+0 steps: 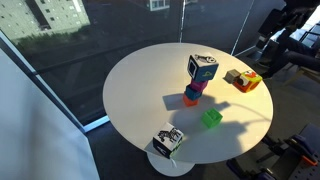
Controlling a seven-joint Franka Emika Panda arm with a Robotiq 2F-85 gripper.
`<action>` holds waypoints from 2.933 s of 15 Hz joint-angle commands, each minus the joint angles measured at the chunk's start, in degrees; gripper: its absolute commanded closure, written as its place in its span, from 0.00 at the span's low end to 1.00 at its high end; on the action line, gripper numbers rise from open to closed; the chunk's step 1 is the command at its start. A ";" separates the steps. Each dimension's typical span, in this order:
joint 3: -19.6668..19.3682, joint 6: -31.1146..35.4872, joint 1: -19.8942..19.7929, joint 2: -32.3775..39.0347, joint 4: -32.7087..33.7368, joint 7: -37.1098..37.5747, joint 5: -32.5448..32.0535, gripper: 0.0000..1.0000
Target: Put the yellow cube on the orange and white toy
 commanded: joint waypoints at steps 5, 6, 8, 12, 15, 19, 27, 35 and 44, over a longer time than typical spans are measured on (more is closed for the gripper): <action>-0.22 8.09 -1.28 10.38 6.62 5.88 -2.95 0.00; -0.29 8.96 -1.41 11.49 7.18 6.97 -3.48 0.00; -0.53 10.09 -1.52 13.48 8.30 8.84 -4.39 0.00; -1.13 10.44 -0.88 13.79 7.46 8.91 -4.05 0.00; -1.28 10.44 -0.86 14.83 8.37 9.38 -4.18 0.00; -1.29 10.44 -0.86 14.85 8.49 9.49 -4.18 0.00; -1.61 10.82 -1.17 18.11 10.31 11.76 -4.95 0.00; -3.05 14.50 -0.95 26.28 15.10 10.71 -3.76 0.00; -3.15 16.13 -0.58 38.33 24.98 4.35 -3.60 0.00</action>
